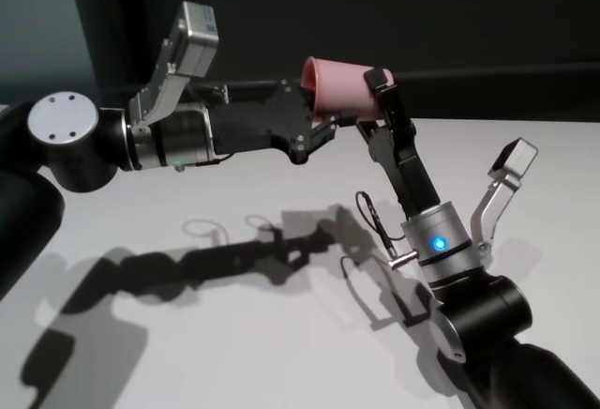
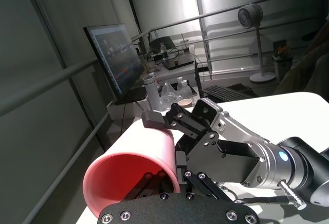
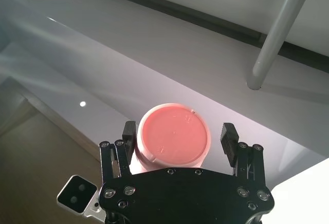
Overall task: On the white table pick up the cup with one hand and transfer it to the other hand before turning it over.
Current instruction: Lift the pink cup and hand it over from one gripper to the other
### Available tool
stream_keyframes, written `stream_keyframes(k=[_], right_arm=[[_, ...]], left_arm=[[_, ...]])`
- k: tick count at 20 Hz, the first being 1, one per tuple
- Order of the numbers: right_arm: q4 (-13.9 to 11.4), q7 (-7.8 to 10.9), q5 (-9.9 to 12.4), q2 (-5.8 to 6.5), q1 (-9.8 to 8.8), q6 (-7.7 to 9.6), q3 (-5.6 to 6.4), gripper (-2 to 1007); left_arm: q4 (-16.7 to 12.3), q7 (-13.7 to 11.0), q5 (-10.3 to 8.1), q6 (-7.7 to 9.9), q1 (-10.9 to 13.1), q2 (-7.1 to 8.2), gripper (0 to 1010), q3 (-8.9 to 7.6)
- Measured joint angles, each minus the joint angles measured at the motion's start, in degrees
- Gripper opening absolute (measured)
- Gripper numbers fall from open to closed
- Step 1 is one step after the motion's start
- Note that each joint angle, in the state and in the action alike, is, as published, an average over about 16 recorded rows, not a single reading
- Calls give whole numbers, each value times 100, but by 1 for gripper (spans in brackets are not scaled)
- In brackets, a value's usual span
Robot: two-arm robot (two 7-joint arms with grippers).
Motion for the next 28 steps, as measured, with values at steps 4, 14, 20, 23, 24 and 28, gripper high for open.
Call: stream_keyframes(k=[4, 14, 20, 23, 24, 28], right_arm=[[-39, -3, 52, 36, -10, -8, -30, 1002], [-130, 1, 190, 122, -22, -35, -110, 1002], [-159, -7, 253, 166, -17, -77, -165, 1002], [-166, -14, 273, 185, -16, -101, -189, 1002], [-166, -16, 278, 190, -15, -108, -195, 1002], [-166, -24, 293, 204, -11, -133, -216, 1000]], left_arm=[[-1, 0, -1, 0, 0, -1, 42, 0], [-1, 1, -1, -1, -1, 0, 42, 0], [0, 1, 0, -1, -1, 1, 42, 0], [1, 1, 0, 0, -1, 2, 42, 0], [1, 1, 0, 0, -1, 2, 42, 0], [2, 1, 0, 0, -1, 2, 42, 0]])
